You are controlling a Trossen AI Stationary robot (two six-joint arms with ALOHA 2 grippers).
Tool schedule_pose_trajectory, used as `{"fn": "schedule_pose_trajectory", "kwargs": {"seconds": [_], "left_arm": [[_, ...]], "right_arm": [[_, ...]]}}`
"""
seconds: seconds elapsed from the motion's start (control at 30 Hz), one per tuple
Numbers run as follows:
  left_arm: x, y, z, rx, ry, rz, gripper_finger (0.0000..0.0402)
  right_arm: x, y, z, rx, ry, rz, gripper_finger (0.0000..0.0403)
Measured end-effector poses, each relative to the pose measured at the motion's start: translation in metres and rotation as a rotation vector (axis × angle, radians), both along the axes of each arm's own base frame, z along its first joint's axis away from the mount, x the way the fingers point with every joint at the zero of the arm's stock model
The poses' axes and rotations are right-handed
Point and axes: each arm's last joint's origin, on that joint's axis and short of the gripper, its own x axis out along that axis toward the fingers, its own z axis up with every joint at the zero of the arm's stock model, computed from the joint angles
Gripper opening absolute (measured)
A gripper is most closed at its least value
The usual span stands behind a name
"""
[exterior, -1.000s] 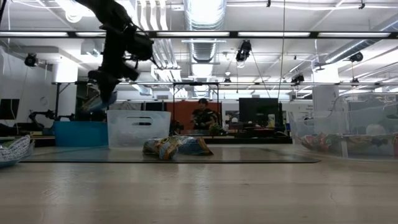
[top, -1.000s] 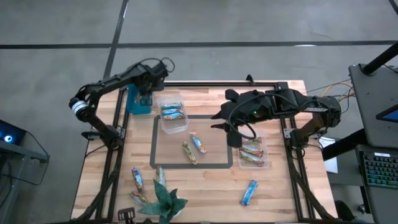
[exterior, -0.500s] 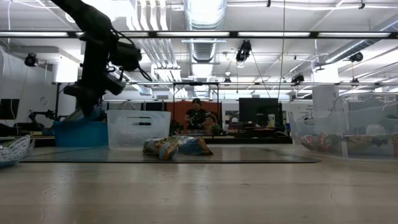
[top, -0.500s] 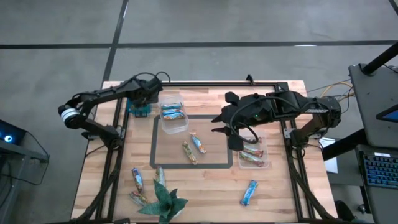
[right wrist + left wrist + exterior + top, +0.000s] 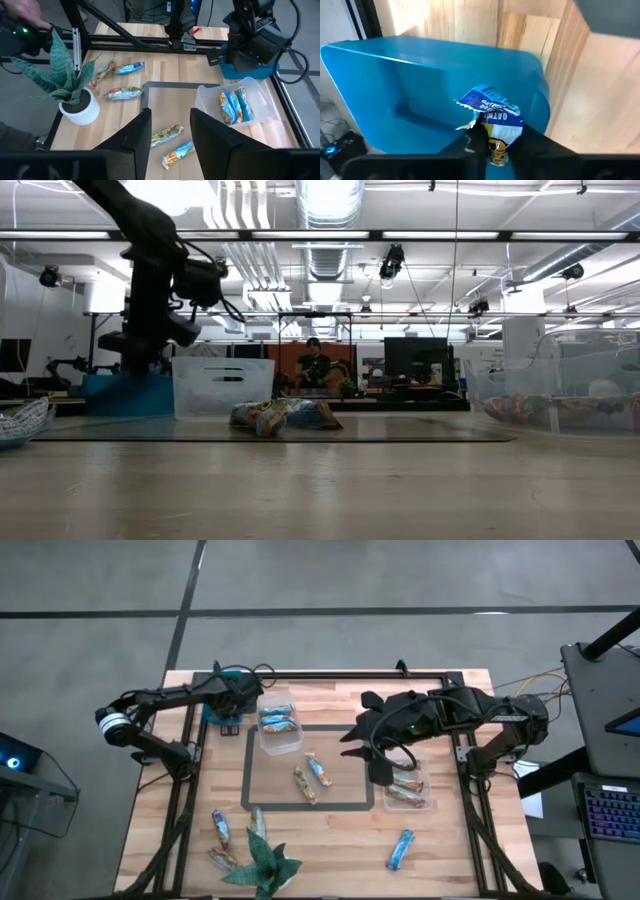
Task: Pick and place Granola Bars by type
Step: Put the blue granola bar into the blue bin
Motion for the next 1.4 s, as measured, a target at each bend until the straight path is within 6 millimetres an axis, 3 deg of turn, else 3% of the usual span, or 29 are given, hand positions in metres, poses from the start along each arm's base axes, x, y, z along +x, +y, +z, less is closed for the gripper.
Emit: {"fn": "schedule_pose_trajectory", "kwargs": {"seconds": [0.27, 0.6, 0.77, 0.93, 1.17, 1.4], "left_arm": [[0.006, 0.001, 0.013, -0.064, -0.085, 0.000, 0.0115], [0.011, 0.005, 0.049, -0.026, -0.128, 0.122, 0.0154], [0.012, 0.003, 0.092, -0.026, -0.328, 0.268, 0.0155], [0.009, -0.013, 0.148, -0.028, -0.617, 0.285, 0.0156], [-0.012, -0.053, 0.220, -0.062, -0.983, 0.245, 0.0156], [-0.025, -0.099, 0.261, -0.293, -1.324, 0.096, 0.0156]], "right_arm": [[0.000, 0.000, 0.000, 0.002, 0.002, -0.002, 0.0153], [0.000, 0.000, -0.002, -0.020, 0.010, 0.011, 0.0159], [-0.005, -0.001, -0.008, -0.083, 0.096, 0.049, 0.0155], [-0.014, -0.002, -0.017, -0.095, 0.226, 0.103, 0.0162], [-0.026, 0.002, -0.026, 0.005, 0.375, 0.248, 0.0173], [-0.034, 0.019, -0.040, -0.035, 0.487, 0.395, 0.0189]]}}
